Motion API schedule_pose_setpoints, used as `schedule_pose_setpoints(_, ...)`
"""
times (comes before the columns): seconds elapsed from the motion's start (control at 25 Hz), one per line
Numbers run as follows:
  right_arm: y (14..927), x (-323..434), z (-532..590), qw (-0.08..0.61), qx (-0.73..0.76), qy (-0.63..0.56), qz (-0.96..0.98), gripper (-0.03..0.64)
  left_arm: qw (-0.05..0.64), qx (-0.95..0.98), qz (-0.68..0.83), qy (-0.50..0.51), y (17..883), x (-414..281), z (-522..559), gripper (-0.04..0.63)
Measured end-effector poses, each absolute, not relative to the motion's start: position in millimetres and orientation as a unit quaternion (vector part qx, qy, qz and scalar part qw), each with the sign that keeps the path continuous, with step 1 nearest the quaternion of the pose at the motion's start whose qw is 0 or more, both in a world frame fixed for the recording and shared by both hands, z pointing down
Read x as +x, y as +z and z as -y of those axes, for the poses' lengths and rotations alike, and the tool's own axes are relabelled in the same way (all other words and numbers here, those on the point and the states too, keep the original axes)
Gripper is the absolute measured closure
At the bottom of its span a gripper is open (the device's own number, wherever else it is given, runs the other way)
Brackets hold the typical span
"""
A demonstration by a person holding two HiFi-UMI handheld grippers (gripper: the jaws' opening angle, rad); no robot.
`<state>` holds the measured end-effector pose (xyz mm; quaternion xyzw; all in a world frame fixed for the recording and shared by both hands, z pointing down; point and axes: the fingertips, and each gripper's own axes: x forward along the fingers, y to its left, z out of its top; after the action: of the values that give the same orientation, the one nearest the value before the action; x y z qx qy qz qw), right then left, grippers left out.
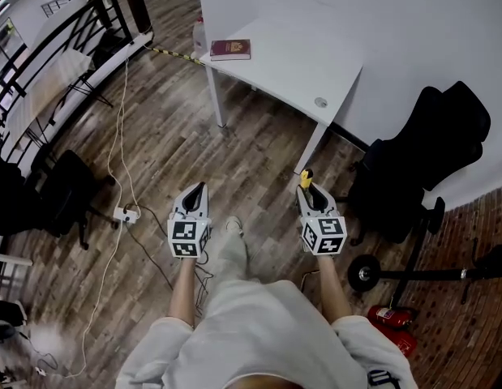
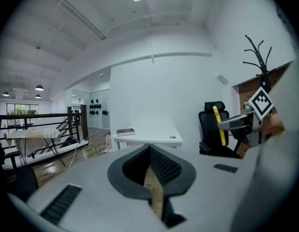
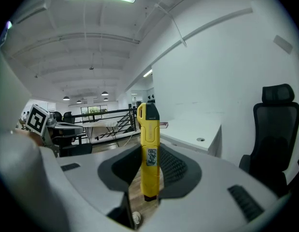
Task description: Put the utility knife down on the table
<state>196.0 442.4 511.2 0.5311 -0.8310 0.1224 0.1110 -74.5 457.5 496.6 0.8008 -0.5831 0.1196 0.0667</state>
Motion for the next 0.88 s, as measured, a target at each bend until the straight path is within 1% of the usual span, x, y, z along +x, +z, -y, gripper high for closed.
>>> schedule_pose_setpoints(0.36, 508, 174, -330, 0.118, 0.54, 0.12, 0.825, 0.508, 0.067, 0.809, 0.573, 0.113, 496, -95, -338, 0.589)
schedule_pose_setpoints(0.88, 491, 120, -172, 0.119, 0.549, 0.111, 0.82, 0.507, 0.066, 0.815, 0.565, 0.108, 485, -151, -177, 0.588)
